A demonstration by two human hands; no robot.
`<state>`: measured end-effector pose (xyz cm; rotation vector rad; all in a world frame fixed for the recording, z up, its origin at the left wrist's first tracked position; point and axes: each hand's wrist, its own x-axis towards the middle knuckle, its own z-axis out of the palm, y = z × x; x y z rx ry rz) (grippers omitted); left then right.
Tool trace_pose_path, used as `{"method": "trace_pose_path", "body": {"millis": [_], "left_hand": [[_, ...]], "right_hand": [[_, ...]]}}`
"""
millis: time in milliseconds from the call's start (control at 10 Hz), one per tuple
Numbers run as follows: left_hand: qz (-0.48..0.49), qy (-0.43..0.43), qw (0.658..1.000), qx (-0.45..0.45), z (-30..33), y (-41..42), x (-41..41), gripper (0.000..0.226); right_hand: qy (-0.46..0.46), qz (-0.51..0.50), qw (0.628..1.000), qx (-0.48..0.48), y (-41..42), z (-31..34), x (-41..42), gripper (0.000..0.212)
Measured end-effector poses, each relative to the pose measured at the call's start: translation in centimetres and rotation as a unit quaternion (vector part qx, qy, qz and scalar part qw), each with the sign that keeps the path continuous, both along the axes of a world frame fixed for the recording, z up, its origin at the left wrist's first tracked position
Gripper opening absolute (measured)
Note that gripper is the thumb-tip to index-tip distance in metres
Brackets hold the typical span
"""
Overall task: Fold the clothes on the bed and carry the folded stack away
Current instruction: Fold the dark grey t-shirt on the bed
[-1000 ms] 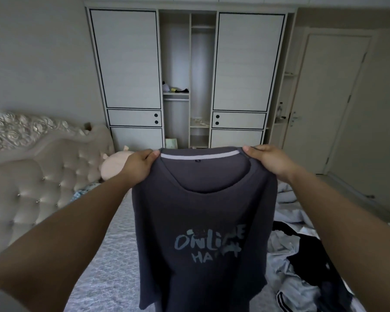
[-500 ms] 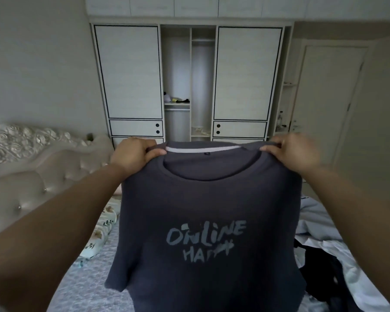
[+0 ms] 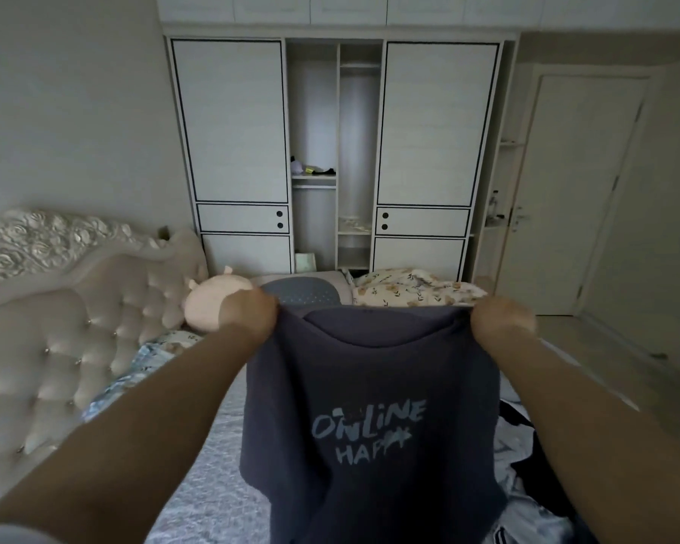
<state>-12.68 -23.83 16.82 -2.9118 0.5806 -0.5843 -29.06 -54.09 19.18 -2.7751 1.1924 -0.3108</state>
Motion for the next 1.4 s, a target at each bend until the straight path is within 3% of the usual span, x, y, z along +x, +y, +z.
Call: {"method": "trace_pose_path", "body": {"millis": [100,200,300,400,500,600,700,800,900,1000,1200,1300,1400], "left_hand": [[0.052,0.195,0.979,-0.043,-3.8,0.0,-1.5,0.03],[0.068,0.394,0.849,-0.345,-5.9,-0.3,-4.3,0.02],[0.124,0.372,0.749,-0.534,-6.6,-0.5,-5.6,0.019],[0.054,0.254,0.743,-0.617,-4.9,0.8,-5.3,0.029],[-0.032,0.038,0.823,-0.565,-0.3,2.8,-5.5,0.019],[-0.098,-0.216,0.829,-0.506,2.6,2.3,-7.2,0.03],[-0.1,-0.238,0.816,-0.518,0.7,0.7,-8.7,0.05],[-0.043,-0.179,0.841,-0.509,-7.5,-0.7,-9.7,0.066],[0.027,-0.089,0.856,-0.509,-14.8,-0.9,-10.8,0.074],[0.08,0.045,0.873,-0.478,-22.3,-0.6,-10.8,0.077],[0.03,0.152,0.908,-0.389,-26.3,-3.1,2.6,0.075],[-0.038,0.183,0.933,-0.308,-29.4,-7.4,16.9,0.075],[-0.114,0.215,0.944,-0.224,-33.7,-10.9,25.0,0.085]], "right_hand": [[-0.243,-0.131,0.774,0.569,1.7,-3.9,-0.3,0.018],[-0.35,-0.128,0.668,0.644,2.7,-6.0,-0.5,0.022],[-0.397,-0.041,0.774,0.492,3.7,-7.0,-0.8,0.032],[-0.374,0.024,0.909,0.181,3.0,-6.1,-2.4,0.03],[-0.369,0.056,0.925,-0.074,1.8,-1.8,-3.8,0.03],[-0.468,0.079,0.865,-0.163,2.5,1.2,-3.6,0.024],[-0.475,0.113,0.858,-0.16,3.0,-0.2,-2.9,0.021],[-0.47,0.155,0.869,-0.019,3.1,-7.8,-2.5,0.023],[-0.414,0.135,0.884,0.172,3.9,-15.6,-3.2,0.021],[-0.313,0.094,0.91,0.254,4.4,-23.8,-3.2,0.025],[-0.208,0.09,0.945,0.236,0.6,-27.9,10.2,0.031],[-0.162,0.125,0.949,0.241,-3.6,-30.3,24.3,0.041],[-0.181,0.114,0.935,0.284,-5.2,-34.5,31.7,0.063]]}}
